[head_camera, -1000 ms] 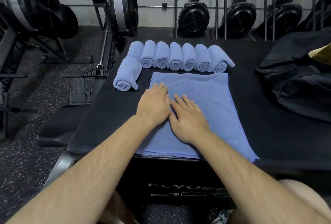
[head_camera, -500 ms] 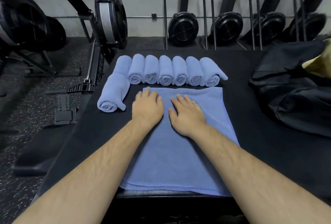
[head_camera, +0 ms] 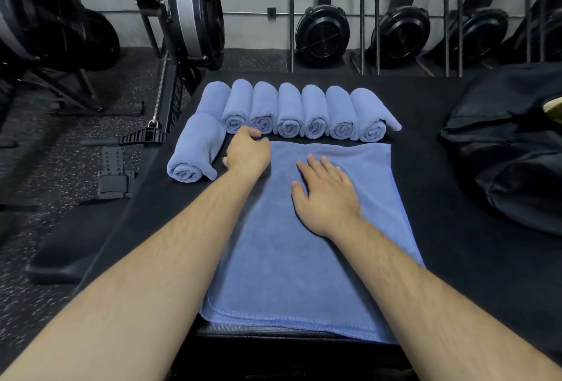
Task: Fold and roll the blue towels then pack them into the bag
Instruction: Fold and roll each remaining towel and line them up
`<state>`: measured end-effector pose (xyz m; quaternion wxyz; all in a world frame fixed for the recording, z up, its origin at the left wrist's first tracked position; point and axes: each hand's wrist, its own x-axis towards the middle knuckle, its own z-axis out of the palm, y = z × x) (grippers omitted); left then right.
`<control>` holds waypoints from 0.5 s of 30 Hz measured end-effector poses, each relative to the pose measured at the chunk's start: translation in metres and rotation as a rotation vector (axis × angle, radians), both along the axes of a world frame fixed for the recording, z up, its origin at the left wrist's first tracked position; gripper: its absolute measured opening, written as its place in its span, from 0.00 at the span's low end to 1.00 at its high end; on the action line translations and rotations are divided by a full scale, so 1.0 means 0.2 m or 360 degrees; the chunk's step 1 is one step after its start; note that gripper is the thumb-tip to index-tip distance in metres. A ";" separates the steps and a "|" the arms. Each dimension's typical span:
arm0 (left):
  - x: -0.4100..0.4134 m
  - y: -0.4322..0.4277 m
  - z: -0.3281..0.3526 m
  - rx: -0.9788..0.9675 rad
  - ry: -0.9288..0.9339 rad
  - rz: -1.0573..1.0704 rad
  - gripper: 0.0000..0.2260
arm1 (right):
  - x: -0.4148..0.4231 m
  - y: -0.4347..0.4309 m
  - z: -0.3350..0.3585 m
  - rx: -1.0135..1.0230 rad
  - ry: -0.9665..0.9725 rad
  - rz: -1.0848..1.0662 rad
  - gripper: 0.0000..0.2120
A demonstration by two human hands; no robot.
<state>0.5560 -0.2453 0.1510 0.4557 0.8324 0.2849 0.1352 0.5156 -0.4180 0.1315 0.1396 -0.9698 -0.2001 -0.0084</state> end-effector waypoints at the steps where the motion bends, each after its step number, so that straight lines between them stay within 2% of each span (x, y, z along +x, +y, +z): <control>1: 0.00 0.00 0.00 -0.0020 -0.0016 -0.0016 0.05 | 0.00 0.00 0.00 0.0000 -0.0002 -0.0003 0.28; 6: 0.02 0.04 0.02 -0.0005 0.0036 -0.0022 0.06 | -0.01 0.00 0.01 0.0020 0.0012 0.0004 0.28; 8: 0.02 0.03 0.02 -0.0140 -0.0049 -0.0021 0.06 | -0.01 -0.01 0.01 0.0021 0.0019 0.0007 0.28; 11: 0.01 0.02 0.02 -0.0274 -0.0242 0.0008 0.11 | -0.01 -0.01 0.01 0.0023 0.0009 0.0002 0.28; 15: -0.02 0.05 0.00 -0.0204 -0.0336 0.0063 0.12 | -0.01 -0.01 0.00 0.0032 0.0008 0.0010 0.27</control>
